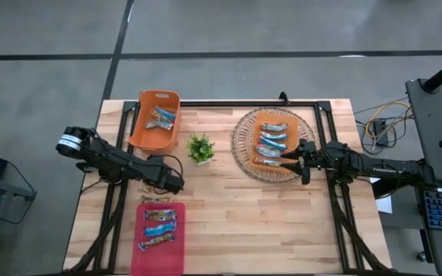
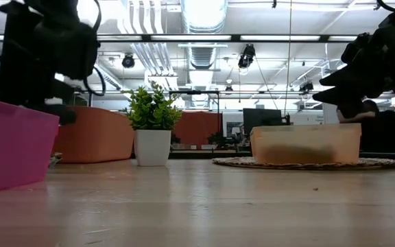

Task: Pick and place Granola Bars by type
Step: Put the top yellow granola bar into the left orange bin

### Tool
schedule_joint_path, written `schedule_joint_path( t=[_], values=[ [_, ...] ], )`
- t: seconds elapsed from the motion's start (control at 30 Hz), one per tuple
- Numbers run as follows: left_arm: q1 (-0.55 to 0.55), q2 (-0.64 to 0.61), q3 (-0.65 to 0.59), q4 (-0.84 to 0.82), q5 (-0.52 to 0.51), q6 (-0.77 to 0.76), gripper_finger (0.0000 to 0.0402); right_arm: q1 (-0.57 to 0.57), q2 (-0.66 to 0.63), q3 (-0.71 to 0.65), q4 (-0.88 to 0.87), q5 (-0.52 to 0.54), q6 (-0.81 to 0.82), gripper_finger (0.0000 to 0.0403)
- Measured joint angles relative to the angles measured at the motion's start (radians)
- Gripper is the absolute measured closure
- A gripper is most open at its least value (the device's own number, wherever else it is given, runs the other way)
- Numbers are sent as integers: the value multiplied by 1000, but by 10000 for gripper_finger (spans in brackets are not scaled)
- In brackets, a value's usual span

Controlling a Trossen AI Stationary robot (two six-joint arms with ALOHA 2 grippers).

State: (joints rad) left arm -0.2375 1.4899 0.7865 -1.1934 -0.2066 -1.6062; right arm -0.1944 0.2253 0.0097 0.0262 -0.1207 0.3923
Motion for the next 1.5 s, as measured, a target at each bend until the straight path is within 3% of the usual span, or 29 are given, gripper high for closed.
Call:
schedule_joint_path(
  t=[0.37,0.47,0.9,1.1,1.5],
  values=[
    [0,-3,-118,154,-6,66,159,0,0,0,0,0,0,199],
    [0,-5,-129,175,-8,91,176,0,0,0,0,0,0,199],
    [0,-19,-128,238,-3,90,385,0,0,0,0,0,0,200],
    [0,-19,-52,224,5,111,397,0,0,0,0,0,0,199],
    [11,-21,158,109,-107,250,400,0,0,0,0,0,0,199]
  ],
)
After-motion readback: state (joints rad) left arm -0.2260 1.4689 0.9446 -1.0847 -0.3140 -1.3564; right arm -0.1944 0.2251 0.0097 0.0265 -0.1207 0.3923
